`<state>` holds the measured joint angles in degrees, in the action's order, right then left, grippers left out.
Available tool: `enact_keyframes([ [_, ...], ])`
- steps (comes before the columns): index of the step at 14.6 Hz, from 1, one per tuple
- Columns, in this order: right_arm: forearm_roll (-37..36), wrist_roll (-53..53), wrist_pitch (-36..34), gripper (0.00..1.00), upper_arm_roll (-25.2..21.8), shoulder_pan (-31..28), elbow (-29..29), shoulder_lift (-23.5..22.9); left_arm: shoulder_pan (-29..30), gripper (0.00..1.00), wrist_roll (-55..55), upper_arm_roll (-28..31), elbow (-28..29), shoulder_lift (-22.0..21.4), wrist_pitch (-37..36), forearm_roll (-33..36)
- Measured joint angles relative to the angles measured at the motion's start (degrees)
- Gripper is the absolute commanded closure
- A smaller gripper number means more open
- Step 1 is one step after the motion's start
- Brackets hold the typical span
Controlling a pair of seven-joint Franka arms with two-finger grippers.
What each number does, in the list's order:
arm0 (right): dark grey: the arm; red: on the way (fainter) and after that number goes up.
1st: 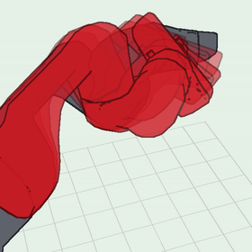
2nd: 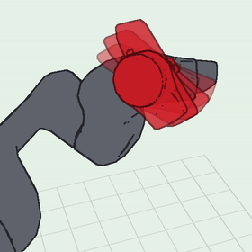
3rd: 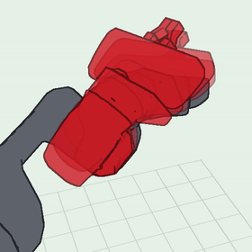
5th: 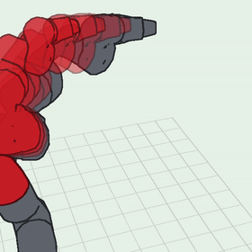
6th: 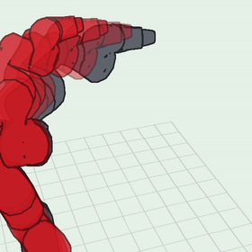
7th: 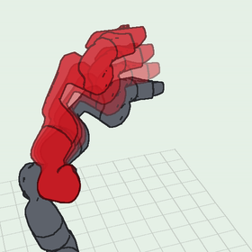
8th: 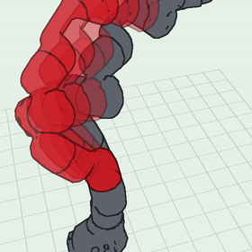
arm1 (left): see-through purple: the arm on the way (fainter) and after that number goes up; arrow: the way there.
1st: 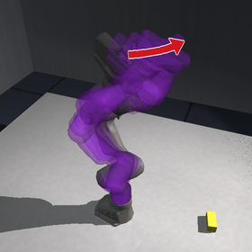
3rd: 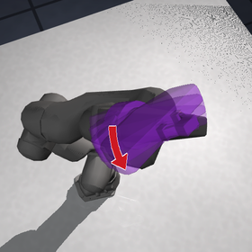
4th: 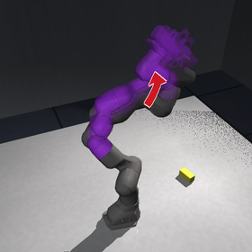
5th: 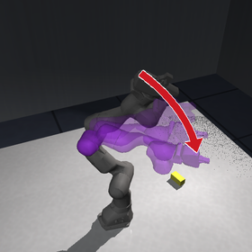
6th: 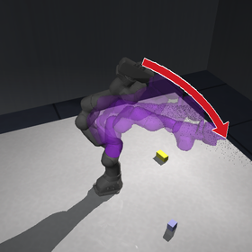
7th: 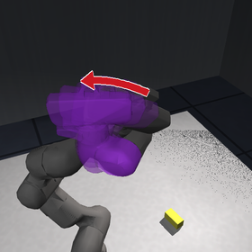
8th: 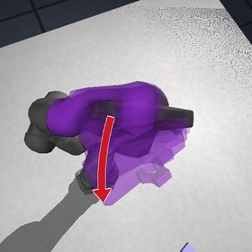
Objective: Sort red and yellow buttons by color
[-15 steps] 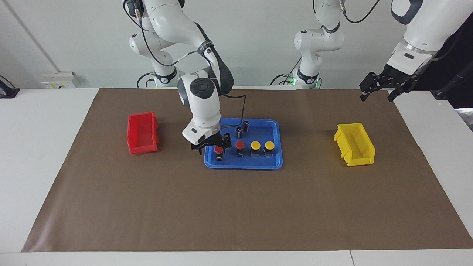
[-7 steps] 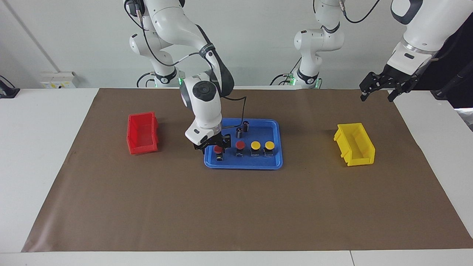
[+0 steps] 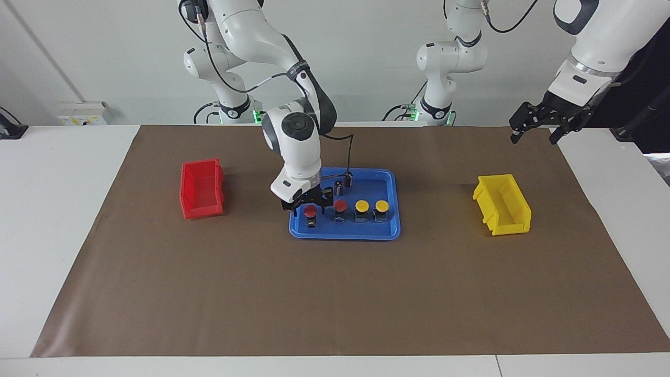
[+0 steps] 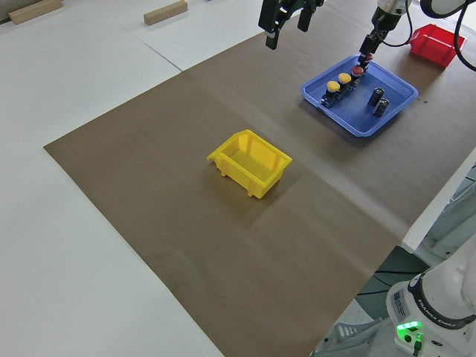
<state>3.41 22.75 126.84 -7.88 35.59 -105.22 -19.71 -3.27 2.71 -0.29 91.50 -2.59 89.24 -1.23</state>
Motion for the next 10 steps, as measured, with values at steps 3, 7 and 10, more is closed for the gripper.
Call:
enact_keyframes([
  [3, 1.10, 0.01, 0.03, 0.58, 0.00, 0.00, -0.13, 0.11, 0.00, 0.00, 0.00, 0.00, 0.00, 0.00, 0.00, 0.00],
  [7, 2.18, 0.01, 0.05, 0.87, -0.03, -0.10, -0.15, 0.22, 0.00, 0.00, 0.00, 0.00, 0.00, 0.00, 0.00, 0.00],
  [10, 2.18, -1.58, -1.60, 0.87, -0.17, -1.45, 1.15, 1.16, 0.00, 0.00, 0.00, 0.00, 0.00, 0.00, 0.00, 0.00],
])
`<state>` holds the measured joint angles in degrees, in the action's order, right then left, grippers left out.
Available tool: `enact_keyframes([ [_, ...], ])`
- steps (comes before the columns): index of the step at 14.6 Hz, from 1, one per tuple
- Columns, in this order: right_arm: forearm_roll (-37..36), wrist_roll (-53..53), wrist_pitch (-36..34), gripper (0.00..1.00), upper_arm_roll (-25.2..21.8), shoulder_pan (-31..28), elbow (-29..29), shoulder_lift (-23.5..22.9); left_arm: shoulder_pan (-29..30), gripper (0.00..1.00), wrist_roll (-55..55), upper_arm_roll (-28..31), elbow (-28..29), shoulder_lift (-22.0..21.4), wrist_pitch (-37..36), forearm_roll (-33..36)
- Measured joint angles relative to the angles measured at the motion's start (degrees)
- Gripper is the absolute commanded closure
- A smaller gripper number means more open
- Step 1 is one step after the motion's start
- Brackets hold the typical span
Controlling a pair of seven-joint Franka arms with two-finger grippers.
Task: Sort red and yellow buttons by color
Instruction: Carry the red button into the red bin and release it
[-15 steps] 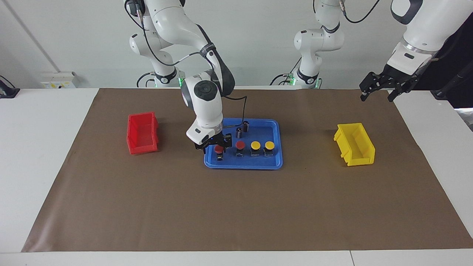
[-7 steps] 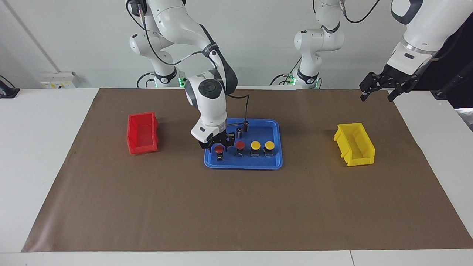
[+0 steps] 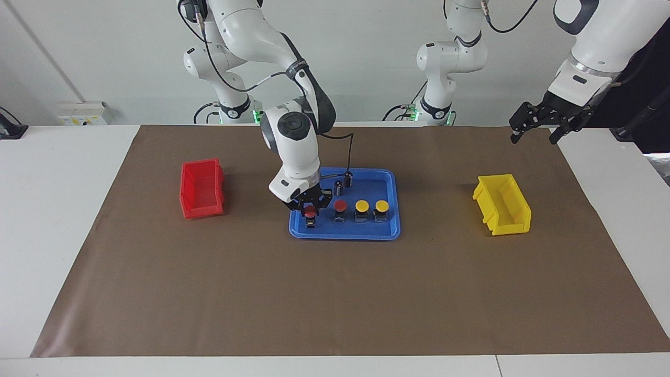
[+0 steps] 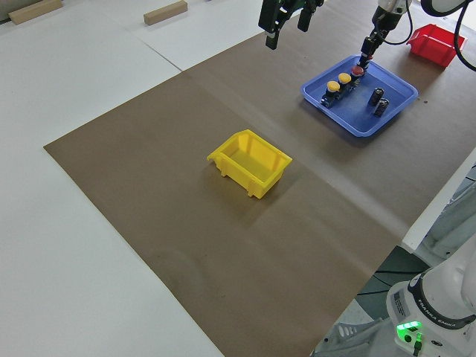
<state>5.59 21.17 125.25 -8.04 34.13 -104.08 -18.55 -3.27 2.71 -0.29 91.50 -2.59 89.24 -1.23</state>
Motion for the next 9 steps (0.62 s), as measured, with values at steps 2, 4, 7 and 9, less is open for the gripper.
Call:
enact_keyframes([
  [2, 0.00, -5.66, -4.46, 0.87, -0.14, -4.03, 1.45, 3.38, 0.00, 0.00, 0.00, 0.00, 0.00, 0.00, 0.00, 0.00],
  [4, 0.11, -14.41, -12.04, 0.87, -0.31, -11.09, 1.65, 9.59, 0.00, 0.00, 0.00, 0.00, 0.00, 0.00, -0.11, 0.00],
  [7, 2.50, -30.23, -17.66, 0.87, -0.56, -22.59, -3.96, 19.43, 0.00, 0.00, 0.00, 0.00, 0.00, -0.06, -0.87, 0.00],
  [9, 2.86, -37.41, -16.74, 0.87, -0.66, -28.10, -11.07, 23.73, 0.00, 0.00, 0.00, 0.00, -0.02, -0.39, -0.87, 0.00],
])
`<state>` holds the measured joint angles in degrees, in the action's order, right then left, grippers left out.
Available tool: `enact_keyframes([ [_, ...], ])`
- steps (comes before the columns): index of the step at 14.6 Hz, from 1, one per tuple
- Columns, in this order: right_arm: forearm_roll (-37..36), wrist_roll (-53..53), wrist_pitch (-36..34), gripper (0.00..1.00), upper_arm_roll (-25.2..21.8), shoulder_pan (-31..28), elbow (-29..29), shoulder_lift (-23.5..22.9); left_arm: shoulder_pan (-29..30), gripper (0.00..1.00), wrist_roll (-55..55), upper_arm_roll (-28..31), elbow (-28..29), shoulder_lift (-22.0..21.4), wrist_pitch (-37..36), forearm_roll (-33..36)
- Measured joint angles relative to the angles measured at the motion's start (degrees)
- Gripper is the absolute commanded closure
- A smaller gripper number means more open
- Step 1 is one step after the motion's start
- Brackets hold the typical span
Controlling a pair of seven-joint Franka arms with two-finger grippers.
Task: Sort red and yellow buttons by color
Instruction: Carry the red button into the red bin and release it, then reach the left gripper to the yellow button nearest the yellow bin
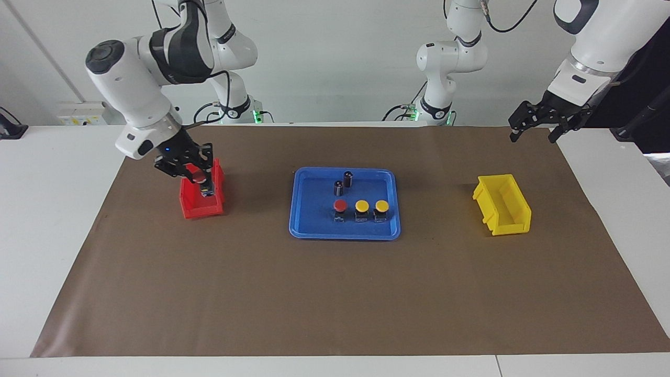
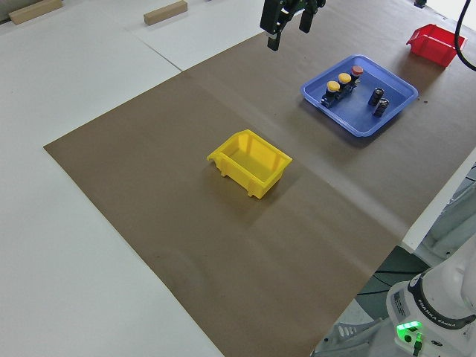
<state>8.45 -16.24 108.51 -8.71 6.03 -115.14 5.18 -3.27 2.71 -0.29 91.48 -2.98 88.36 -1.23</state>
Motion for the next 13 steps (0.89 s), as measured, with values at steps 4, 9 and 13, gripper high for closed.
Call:
enact_keyframes([
  [4, 0.10, -2.06, 6.05, 0.87, 0.30, -1.28, -9.23, 1.95, 0.00, 0.00, 0.00, -0.03, 0.03, -1.05, -0.09, 0.00],
  [9, -0.19, -2.06, 6.67, 0.87, 0.57, -1.39, -11.53, 2.06, -0.09, 0.00, -0.02, -0.56, 1.47, -1.38, -0.30, 0.00],
  [13, -1.29, -2.06, 7.69, 0.87, 0.41, -2.85, -15.58, 2.50, -4.95, 0.00, -8.14, -1.84, 8.71, -2.13, 7.17, -0.04],
])
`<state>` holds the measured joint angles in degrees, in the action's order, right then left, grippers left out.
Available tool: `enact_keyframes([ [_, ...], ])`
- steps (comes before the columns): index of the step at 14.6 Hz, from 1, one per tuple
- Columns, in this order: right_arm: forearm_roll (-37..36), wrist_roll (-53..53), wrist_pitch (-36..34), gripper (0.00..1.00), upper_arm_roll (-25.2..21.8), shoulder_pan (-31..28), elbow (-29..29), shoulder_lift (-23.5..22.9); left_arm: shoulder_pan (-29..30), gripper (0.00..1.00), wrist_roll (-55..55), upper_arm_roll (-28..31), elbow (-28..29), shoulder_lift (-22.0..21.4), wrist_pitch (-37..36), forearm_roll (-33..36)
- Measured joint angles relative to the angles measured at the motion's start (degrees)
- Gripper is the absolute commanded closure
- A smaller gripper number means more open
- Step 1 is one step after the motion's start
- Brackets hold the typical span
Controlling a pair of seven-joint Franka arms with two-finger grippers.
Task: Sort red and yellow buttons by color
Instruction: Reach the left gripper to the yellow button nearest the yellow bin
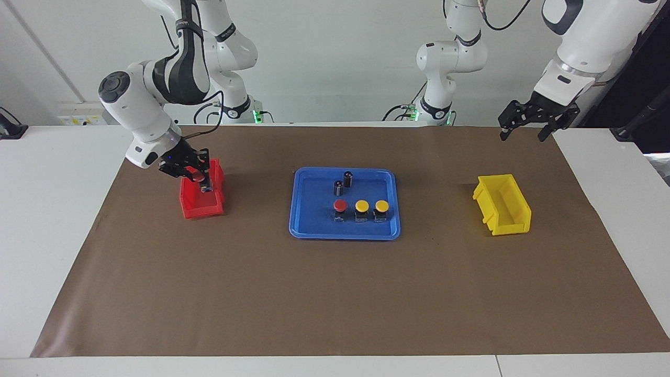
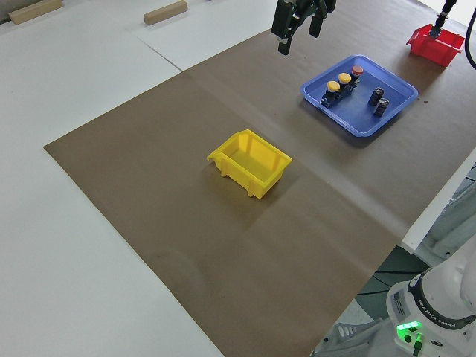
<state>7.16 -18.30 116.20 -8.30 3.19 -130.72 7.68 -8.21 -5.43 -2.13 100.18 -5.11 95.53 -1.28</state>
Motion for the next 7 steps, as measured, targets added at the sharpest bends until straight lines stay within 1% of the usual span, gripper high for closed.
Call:
enact_keyframes([
  [2, -1.43, 0.00, 1.50, 0.87, -0.02, -0.58, -1.81, 0.13, -7.54, 0.00, -9.94, -0.75, 6.32, 0.42, 8.70, 0.03],
  [3, -1.99, 0.07, 1.97, 0.87, -0.06, -0.76, -2.47, 0.22, -10.71, 0.00, -13.62, -1.10, 8.86, 0.99, 12.37, 0.03],
  [4, -2.42, 0.23, 2.05, 0.87, -0.08, -0.85, -2.94, 0.32, -13.10, 0.03, -16.20, -1.27, 10.56, 1.86, 14.99, 0.03],
  [6, -3.87, 0.90, 2.10, 0.87, -0.07, -1.27, -3.78, 0.55, -16.32, 0.15, -19.97, -1.29, 12.09, 4.59, 18.71, 0.03],
  [7, -4.20, 0.92, 2.18, 0.87, -0.09, -1.62, -4.36, 0.71, -17.17, 0.19, -21.28, -1.28, 12.21, 6.11, 20.25, 0.03],
])
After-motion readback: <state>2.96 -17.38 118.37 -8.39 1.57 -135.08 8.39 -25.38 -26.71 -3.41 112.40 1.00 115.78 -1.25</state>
